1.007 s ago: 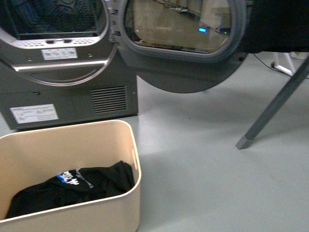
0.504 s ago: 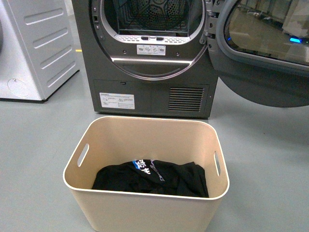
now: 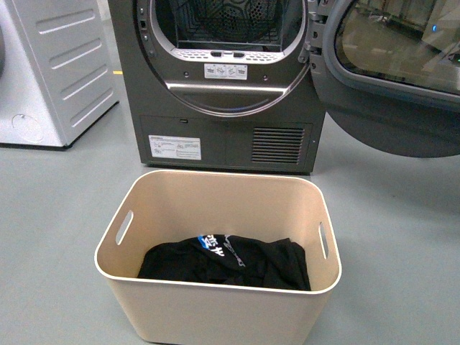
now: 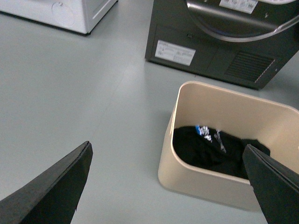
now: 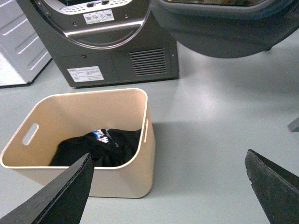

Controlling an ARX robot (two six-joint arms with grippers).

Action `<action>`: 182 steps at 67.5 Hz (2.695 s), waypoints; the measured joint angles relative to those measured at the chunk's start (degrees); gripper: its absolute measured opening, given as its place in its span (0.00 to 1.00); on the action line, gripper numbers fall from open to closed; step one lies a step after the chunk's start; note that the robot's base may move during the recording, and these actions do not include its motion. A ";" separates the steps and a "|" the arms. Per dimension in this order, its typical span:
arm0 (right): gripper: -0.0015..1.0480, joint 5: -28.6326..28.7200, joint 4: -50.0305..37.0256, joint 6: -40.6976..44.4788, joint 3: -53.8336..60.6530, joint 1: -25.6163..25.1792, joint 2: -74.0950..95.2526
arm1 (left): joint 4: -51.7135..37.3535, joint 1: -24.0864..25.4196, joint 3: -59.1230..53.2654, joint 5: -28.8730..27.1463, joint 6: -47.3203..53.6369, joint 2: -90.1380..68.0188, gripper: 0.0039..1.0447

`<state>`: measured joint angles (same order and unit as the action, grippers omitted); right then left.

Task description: Move hamper under clothes hanger

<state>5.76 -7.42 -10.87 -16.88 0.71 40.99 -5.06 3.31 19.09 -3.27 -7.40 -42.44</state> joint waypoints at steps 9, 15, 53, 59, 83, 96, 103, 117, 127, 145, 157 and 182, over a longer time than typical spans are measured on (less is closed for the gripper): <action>0.92 -0.63 -6.25 0.04 -13.60 3.19 27.98 | -5.57 0.42 15.17 0.13 2.60 -28.83 0.94; 0.92 -0.81 -4.55 0.55 -20.41 5.25 39.21 | -1.57 -0.11 22.67 3.15 3.21 -41.92 0.94; 0.92 -7.89 8.98 -1.44 -52.65 11.13 76.35 | 0.66 -5.57 40.70 -1.20 5.88 -68.50 0.94; 0.92 -8.61 9.31 -1.51 -54.75 11.15 79.34 | 0.50 -5.64 41.70 -1.11 5.88 -70.86 0.94; 0.92 -9.44 8.02 -1.86 -57.86 10.51 87.30 | -2.14 -5.75 46.03 0.48 5.33 -79.60 0.94; 0.92 -9.86 6.47 -2.10 -57.86 10.08 89.74 | -2.71 -6.51 47.43 -0.17 5.57 -82.40 0.94; 0.92 -10.21 5.81 -2.08 -57.86 10.10 90.75 | -2.89 -6.84 47.82 -0.85 5.90 -83.93 0.94; 0.92 -10.27 5.27 -2.12 -57.90 10.29 93.35 | -3.37 -7.08 48.30 -1.27 5.97 -86.20 0.94; 0.92 -10.78 5.40 -2.12 -59.01 10.69 94.86 | -4.11 -6.88 49.44 -2.23 5.92 -86.73 0.94; 0.92 -11.78 6.80 -2.14 -62.49 11.61 97.09 | -4.07 -6.51 51.45 -2.36 5.73 -88.39 0.94; 0.92 -12.33 7.78 -2.32 -64.37 12.31 98.16 | -4.04 -6.51 52.17 -2.49 5.51 -90.27 0.94; 0.92 -14.49 9.66 -2.29 -68.02 12.81 101.55 | -3.85 -6.38 54.97 -2.82 5.27 -92.98 0.94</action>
<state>-8.73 2.24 -13.17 -84.90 13.52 142.54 -8.91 -3.07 74.06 -6.09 -2.13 -135.41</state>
